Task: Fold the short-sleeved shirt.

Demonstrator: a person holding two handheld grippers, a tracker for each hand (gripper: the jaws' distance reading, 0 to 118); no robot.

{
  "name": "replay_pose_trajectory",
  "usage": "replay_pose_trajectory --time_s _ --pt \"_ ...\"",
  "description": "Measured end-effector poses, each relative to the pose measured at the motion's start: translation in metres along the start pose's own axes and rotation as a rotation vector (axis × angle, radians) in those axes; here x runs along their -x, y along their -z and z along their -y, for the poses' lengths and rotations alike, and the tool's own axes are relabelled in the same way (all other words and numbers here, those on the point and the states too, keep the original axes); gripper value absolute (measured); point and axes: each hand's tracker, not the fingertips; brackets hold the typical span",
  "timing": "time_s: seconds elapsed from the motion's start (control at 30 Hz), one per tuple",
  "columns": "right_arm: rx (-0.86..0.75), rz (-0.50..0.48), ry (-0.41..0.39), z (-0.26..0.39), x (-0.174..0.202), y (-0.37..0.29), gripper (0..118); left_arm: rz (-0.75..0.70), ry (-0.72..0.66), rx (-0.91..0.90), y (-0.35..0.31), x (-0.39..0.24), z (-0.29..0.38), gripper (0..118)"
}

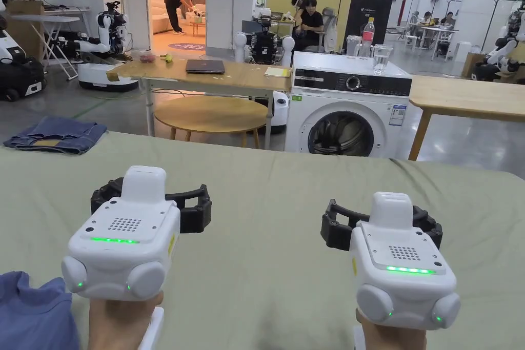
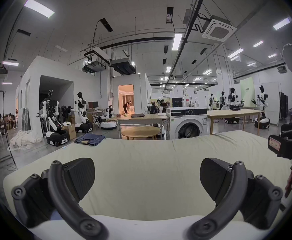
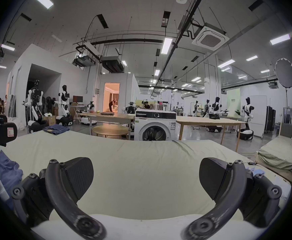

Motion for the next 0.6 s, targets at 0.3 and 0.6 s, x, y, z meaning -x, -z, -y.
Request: replay_pose_trajectory --time_s 0.3,0.6 --pt "-0.009 0.005 0.043 -0.003 -0.003 -0.004 96 0.005 -0.092 -0.016 -0.005 0.007 -0.004 76" --pt "-0.036 0.000 -0.051 0.000 0.004 -0.008 0 -0.020 0.037 -0.027 -0.010 -0.006 -0.001 0"
